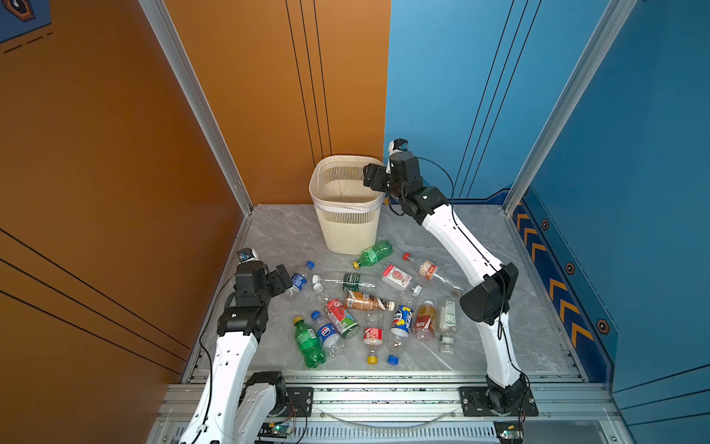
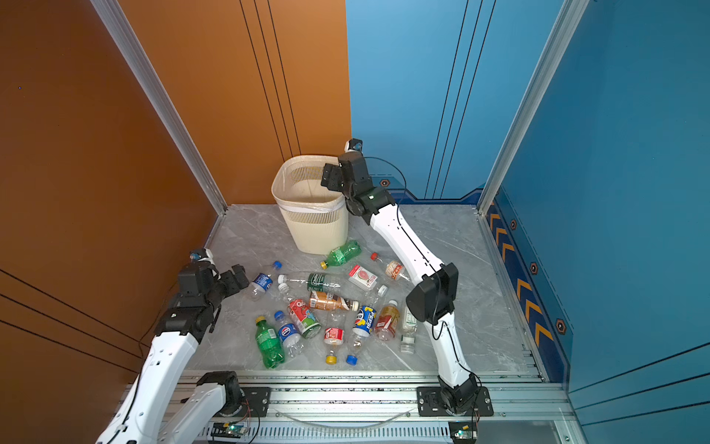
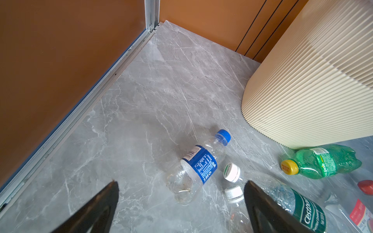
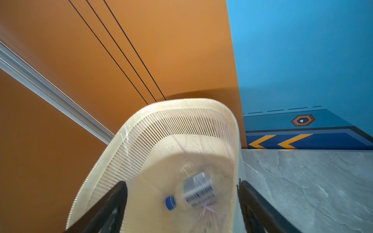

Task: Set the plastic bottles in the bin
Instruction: 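Carry the water bottle over the wastebasket and release it with the right gripper, then withdraw the right gripper while the left gripper reaches for the blue-labelled bottle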

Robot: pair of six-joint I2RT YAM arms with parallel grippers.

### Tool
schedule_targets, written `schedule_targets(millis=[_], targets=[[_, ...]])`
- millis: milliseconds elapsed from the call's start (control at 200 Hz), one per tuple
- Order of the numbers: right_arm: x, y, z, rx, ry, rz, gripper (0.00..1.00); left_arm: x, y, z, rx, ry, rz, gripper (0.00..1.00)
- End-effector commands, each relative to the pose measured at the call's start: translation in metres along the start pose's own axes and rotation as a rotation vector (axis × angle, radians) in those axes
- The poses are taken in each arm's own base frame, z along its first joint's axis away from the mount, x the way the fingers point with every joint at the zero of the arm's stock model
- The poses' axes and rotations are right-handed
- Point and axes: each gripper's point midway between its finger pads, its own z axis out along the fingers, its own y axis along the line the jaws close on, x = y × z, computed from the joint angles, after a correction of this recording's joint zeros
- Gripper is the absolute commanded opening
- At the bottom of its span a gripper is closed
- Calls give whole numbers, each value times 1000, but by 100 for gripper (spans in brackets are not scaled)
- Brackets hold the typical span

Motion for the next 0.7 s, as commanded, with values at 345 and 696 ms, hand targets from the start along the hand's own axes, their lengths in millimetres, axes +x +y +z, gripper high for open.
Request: schedule_targets(millis=[345,696], targets=[[81,-100,-193,83,28,59,100,7,-13,14,44,125,19,97],[142,-169,-233,246,98,161,100,40,-27,44,64,424,139,78]])
